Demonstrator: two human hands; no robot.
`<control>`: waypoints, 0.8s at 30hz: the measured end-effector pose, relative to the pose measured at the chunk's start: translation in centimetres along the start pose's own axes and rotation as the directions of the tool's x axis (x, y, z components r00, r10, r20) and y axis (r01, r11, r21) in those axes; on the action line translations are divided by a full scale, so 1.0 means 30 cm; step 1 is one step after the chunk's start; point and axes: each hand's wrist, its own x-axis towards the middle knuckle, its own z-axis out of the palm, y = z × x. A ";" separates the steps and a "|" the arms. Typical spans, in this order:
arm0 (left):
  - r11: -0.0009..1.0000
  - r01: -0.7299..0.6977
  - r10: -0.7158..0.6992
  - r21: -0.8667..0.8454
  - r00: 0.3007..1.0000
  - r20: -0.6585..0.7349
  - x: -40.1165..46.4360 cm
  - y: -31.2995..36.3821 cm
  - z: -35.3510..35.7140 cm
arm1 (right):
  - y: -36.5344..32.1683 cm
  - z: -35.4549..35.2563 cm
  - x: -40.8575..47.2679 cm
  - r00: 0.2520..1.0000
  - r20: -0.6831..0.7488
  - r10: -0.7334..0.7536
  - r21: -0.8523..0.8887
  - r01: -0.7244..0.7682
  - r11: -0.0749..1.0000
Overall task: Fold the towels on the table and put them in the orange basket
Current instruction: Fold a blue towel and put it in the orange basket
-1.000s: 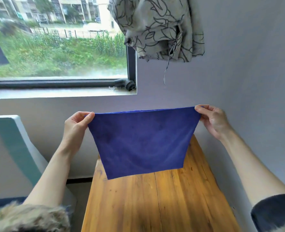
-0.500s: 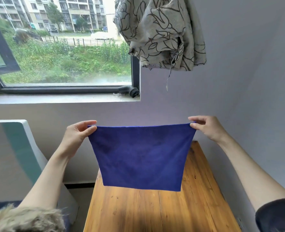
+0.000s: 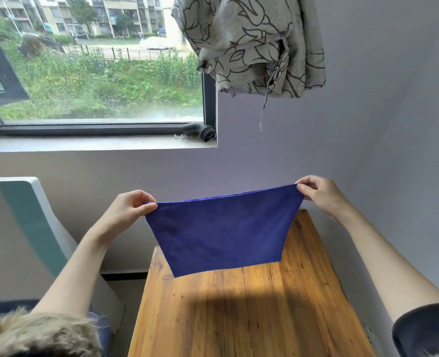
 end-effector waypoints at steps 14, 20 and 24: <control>0.985 0.167 -0.168 -0.034 0.985 -0.025 0.125 -0.079 0.157 | 0.185 0.118 0.104 0.962 -0.207 0.176 -0.045 -0.189 0.981; 0.992 0.022 -0.035 -0.125 0.994 -0.102 0.168 0.001 0.136 | 0.119 0.074 0.155 0.961 -0.246 0.124 0.170 -0.083 0.982; 0.985 0.021 -0.026 -0.169 0.999 -0.025 0.111 -0.013 0.127 | 0.115 0.055 0.096 0.973 -0.187 0.139 0.289 -0.081 0.954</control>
